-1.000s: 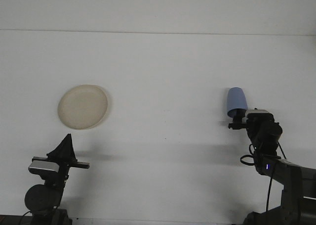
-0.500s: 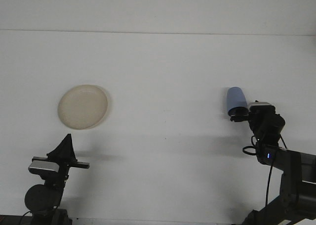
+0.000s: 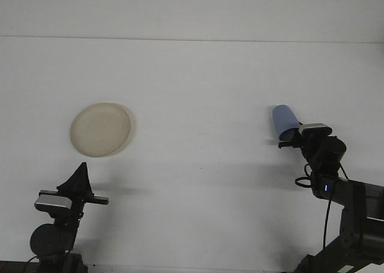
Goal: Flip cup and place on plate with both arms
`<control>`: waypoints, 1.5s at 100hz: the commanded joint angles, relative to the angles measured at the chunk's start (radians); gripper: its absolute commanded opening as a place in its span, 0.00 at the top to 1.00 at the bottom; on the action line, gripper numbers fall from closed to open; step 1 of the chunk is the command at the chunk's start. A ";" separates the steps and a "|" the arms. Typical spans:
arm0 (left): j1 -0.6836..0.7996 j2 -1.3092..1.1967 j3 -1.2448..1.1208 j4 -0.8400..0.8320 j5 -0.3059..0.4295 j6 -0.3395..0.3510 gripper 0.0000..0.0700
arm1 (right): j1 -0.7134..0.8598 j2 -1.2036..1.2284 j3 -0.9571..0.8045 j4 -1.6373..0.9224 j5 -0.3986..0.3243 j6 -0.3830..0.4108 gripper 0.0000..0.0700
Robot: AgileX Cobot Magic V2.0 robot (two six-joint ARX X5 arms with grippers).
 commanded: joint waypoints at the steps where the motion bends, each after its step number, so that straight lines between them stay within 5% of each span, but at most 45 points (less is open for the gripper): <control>1: 0.000 -0.002 -0.020 0.014 -0.003 -0.002 0.98 | -0.001 -0.006 0.011 0.007 -0.002 0.020 1.00; 31: 0.000 -0.002 -0.020 0.014 -0.003 -0.002 0.98 | 0.023 -0.269 0.011 -0.142 0.006 0.060 1.00; 87: 0.000 -0.002 -0.020 0.014 -0.003 -0.002 0.98 | 0.334 -0.908 0.109 -0.890 0.258 0.104 1.00; 109: 0.000 -0.002 -0.020 0.014 -0.003 -0.002 0.98 | 0.517 -0.903 0.332 -1.292 0.348 0.113 1.00; 150: 0.000 -0.002 -0.020 0.014 -0.003 -0.002 0.98 | 0.736 -0.572 0.793 -1.826 0.347 0.175 1.00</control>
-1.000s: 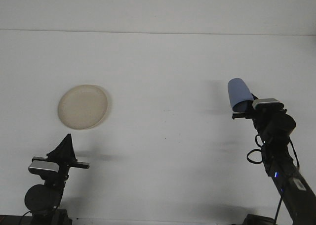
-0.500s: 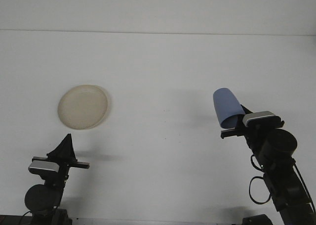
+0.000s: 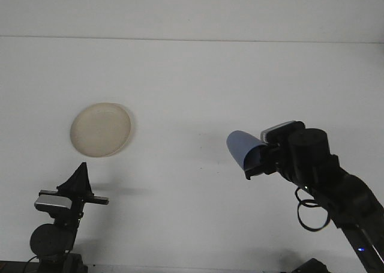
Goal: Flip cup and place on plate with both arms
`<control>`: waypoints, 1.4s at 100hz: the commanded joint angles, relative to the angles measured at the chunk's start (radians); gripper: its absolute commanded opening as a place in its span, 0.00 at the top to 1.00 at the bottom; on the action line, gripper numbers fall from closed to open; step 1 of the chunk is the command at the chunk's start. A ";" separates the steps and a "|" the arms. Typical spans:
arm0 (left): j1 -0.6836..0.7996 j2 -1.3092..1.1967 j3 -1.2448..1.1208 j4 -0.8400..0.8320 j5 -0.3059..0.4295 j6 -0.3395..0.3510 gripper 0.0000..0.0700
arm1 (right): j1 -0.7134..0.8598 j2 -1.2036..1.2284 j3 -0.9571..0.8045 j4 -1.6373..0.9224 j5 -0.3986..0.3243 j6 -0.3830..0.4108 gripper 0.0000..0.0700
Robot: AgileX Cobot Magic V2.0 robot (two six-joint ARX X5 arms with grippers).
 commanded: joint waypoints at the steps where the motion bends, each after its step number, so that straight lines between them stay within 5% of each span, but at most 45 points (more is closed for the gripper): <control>1: 0.000 -0.002 -0.020 0.014 -0.002 -0.002 0.98 | 0.027 0.072 0.075 -0.048 0.003 0.014 1.00; 42: 0.000 -0.002 -0.020 0.014 -0.002 -0.002 0.98 | 0.175 0.492 0.380 -0.345 0.004 -0.101 1.00; 140: 0.000 -0.002 -0.020 0.014 -0.002 -0.002 0.98 | 0.280 0.809 0.393 -0.389 -0.007 -0.164 1.00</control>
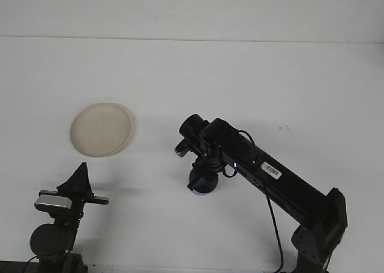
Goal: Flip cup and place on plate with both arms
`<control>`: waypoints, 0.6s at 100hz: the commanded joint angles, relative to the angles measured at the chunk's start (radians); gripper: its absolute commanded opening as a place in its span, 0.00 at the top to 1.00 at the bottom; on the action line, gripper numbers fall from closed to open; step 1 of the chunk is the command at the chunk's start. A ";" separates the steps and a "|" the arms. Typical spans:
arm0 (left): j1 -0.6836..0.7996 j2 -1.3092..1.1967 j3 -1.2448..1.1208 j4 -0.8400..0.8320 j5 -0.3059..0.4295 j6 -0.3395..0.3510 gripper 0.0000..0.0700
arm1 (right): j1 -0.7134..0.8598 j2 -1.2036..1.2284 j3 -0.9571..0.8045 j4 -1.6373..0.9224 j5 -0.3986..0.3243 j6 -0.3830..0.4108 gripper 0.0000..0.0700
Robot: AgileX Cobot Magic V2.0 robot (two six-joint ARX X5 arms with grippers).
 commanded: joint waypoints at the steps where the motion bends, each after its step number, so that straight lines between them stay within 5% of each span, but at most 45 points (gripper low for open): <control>1: 0.000 -0.002 -0.020 0.014 -0.002 -0.002 0.98 | 0.013 0.038 0.027 -0.014 -0.003 -0.014 1.00; 60: 0.000 -0.002 -0.020 0.014 -0.002 -0.002 0.98 | 0.012 0.082 0.027 0.002 -0.009 -0.014 0.97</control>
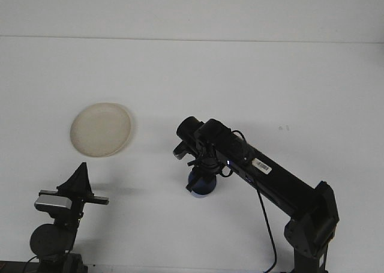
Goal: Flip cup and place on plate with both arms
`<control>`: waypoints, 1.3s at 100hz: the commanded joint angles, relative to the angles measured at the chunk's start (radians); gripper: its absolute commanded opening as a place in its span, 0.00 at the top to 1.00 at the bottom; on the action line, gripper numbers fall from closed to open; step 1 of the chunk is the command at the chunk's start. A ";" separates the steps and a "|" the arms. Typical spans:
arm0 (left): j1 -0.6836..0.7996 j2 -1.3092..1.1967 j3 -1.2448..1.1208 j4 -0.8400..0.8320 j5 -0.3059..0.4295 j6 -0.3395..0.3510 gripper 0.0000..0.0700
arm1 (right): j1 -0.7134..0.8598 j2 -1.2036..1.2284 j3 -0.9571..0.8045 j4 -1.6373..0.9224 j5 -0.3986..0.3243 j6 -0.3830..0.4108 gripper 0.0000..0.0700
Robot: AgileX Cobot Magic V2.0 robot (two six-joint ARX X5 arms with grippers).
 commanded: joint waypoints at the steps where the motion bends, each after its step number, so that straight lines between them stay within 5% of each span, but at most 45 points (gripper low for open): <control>1: 0.000 -0.002 -0.020 0.014 -0.002 -0.002 0.98 | 0.011 0.027 0.027 -0.003 -0.003 -0.008 0.97; 21: 0.000 -0.002 -0.020 0.014 -0.002 -0.002 0.98 | 0.011 0.027 0.027 -0.003 -0.002 -0.007 0.62; 35: 0.000 -0.002 -0.020 0.014 -0.002 -0.002 0.98 | 0.011 0.026 0.027 -0.005 -0.002 -0.004 0.55; 52: 0.000 -0.002 -0.020 0.014 -0.002 -0.002 0.98 | 0.004 0.025 0.058 -0.029 0.007 0.005 0.19; 94: 0.000 -0.002 -0.020 0.014 -0.002 -0.002 0.98 | -0.080 -0.102 0.141 -0.035 0.006 0.010 0.19; 130: 0.000 -0.002 -0.020 0.014 -0.002 -0.002 0.98 | -0.353 -0.284 0.114 -0.035 0.002 -0.024 0.19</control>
